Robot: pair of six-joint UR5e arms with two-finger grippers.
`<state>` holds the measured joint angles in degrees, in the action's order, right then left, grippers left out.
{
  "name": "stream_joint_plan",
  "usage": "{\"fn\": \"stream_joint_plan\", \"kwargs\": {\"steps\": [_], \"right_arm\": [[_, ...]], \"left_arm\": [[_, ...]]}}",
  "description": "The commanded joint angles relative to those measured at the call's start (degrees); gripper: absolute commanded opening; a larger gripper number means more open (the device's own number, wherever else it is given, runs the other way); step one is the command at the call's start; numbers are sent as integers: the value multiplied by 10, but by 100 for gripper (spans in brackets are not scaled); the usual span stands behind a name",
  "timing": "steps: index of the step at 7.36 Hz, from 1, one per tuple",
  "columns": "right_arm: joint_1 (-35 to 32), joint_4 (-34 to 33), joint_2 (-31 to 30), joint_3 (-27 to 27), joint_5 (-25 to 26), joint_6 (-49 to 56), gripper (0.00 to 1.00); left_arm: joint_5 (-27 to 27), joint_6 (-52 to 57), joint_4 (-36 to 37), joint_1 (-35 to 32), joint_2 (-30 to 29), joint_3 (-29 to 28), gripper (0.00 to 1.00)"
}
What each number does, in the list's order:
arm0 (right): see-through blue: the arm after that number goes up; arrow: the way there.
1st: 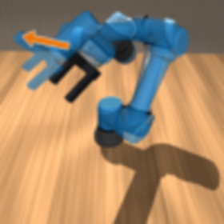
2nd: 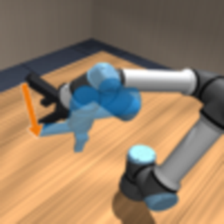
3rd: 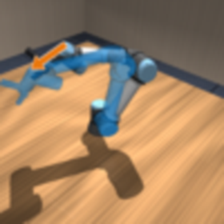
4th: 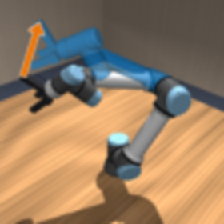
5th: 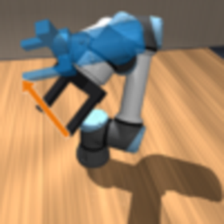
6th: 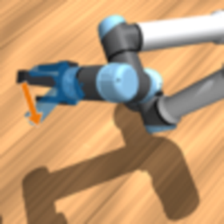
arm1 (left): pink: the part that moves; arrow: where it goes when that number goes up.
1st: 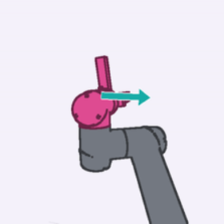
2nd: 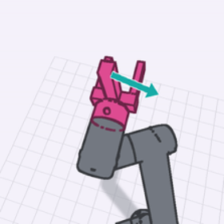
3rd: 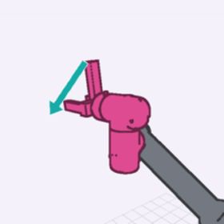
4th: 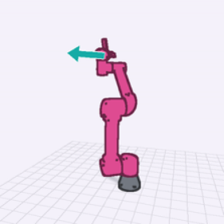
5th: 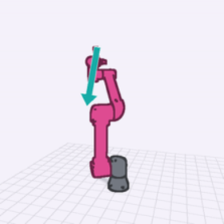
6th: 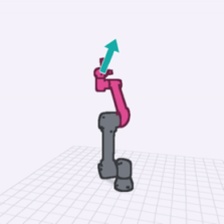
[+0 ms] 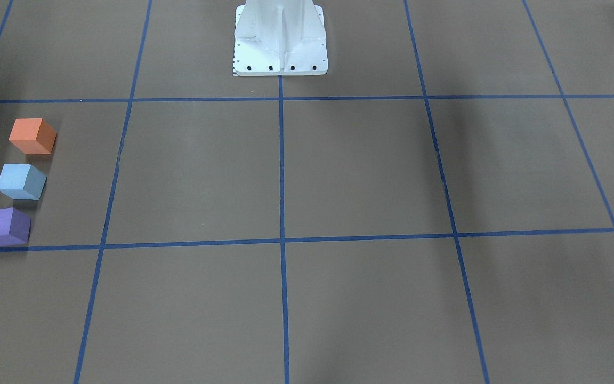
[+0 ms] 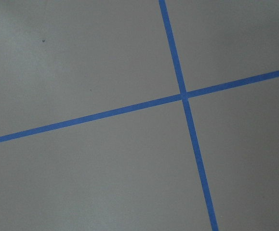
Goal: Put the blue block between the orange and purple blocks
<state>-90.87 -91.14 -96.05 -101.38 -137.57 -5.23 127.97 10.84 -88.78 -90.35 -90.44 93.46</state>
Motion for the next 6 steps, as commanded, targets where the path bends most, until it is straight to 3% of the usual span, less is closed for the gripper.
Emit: {"fn": "stream_joint_plan", "kwargs": {"steps": [1,6], "right_arm": [[0,-1,-5,3,2,-2,100],[0,0,-10,2,2,-36,100]], "left_arm": [[-1,-2,0,-1,1,0,100],[0,-47,-3,-1,1,3,100]]}}
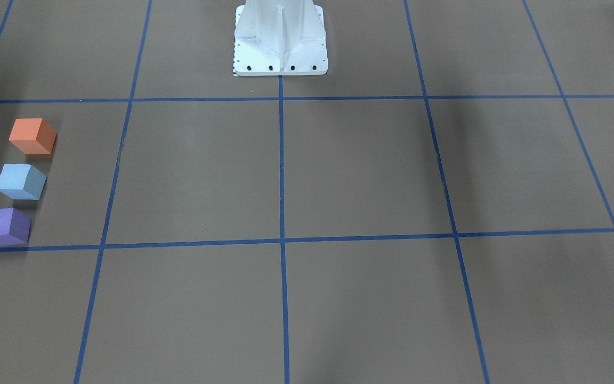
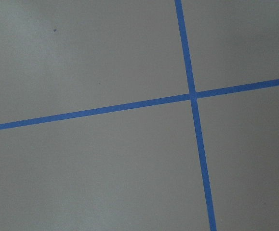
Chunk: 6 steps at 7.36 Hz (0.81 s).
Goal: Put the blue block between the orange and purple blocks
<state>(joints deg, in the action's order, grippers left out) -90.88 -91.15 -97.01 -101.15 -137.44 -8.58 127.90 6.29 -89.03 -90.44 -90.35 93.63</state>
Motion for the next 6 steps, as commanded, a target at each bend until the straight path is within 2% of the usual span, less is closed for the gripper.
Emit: {"fn": "stream_joint_plan", "kwargs": {"steps": [1,3,4,5,6], "right_arm": [[0,0,0,0,1,-7,100],[0,1,0,-1,0,-15,100],[0,1,0,0,-4,-15,100],[0,2,0,-1,-10,-15,100],[0,2,1,0,-10,-15,100]], "left_arm": [[5,-9,1,0,1,1,100],[8,-86,-6,1,5,8,100],[27,-92,-7,1,4,9,100],[86,-92,-8,1,4,9,100],[97,-92,-8,1,4,8,100]]}}
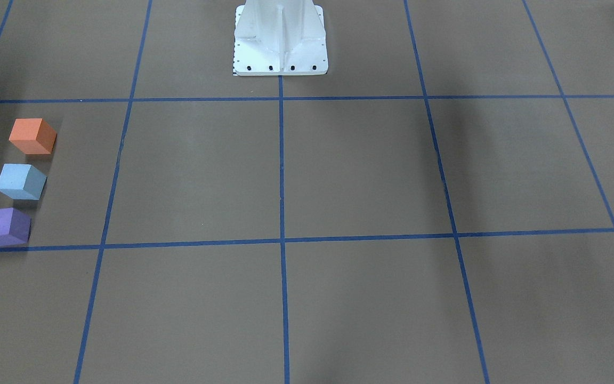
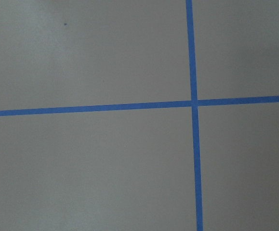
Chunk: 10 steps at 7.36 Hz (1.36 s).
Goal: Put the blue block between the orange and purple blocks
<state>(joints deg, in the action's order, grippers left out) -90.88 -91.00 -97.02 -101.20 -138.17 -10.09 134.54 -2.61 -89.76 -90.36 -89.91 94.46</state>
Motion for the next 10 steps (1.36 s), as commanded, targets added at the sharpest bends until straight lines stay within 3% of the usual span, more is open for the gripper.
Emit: {"fn": "stream_joint_plan", "kwargs": {"steps": [1,10], "right_arm": [[0,0,1,0,-3,0,100],[0,2,3,-4,-2,8,100]], "left_arm": [[29,-2,-1,0,0,-1,100],[27,-2,-1,0,1,0,100]]}}
